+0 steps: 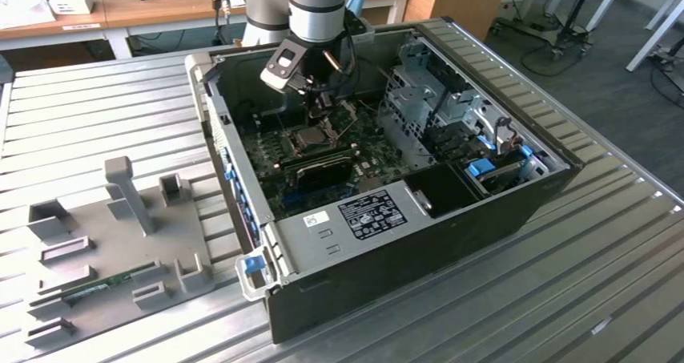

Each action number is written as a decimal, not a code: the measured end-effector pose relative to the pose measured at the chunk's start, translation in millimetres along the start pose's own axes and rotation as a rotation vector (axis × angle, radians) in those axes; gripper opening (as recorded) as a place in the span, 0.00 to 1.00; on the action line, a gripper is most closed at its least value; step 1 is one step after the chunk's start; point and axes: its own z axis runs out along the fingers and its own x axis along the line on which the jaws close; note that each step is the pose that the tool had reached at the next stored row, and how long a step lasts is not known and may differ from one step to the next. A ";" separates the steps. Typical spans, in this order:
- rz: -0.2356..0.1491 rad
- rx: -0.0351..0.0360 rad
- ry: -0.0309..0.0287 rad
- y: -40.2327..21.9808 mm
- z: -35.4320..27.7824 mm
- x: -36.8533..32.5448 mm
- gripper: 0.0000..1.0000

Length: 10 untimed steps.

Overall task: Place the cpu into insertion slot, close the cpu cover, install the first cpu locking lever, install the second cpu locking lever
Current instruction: 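Place the cpu into insertion slot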

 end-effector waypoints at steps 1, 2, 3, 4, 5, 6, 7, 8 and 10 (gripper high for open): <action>0.000 0.0008 0.0000 0.0 0.0 0.0 0.11; 0.000 0.0015 -0.0001 0.0 0.0 0.0 0.11; 0.000 0.0023 0.0000 0.0 0.0 0.0 0.11; 0.000 0.0031 -0.0001 0.0 0.0 0.0 0.11; 0.000 0.0038 -0.0001 0.0 0.0 0.0 0.11; 0.000 0.0045 -0.0001 0.0 0.0 0.0 0.11; 0.000 0.0053 -0.0001 0.0 0.0 0.0 0.11; 0.000 0.0060 -0.0002 0.0 0.0 0.0 0.11; 0.000 0.0076 -0.0002 0.0 0.0 0.0 0.11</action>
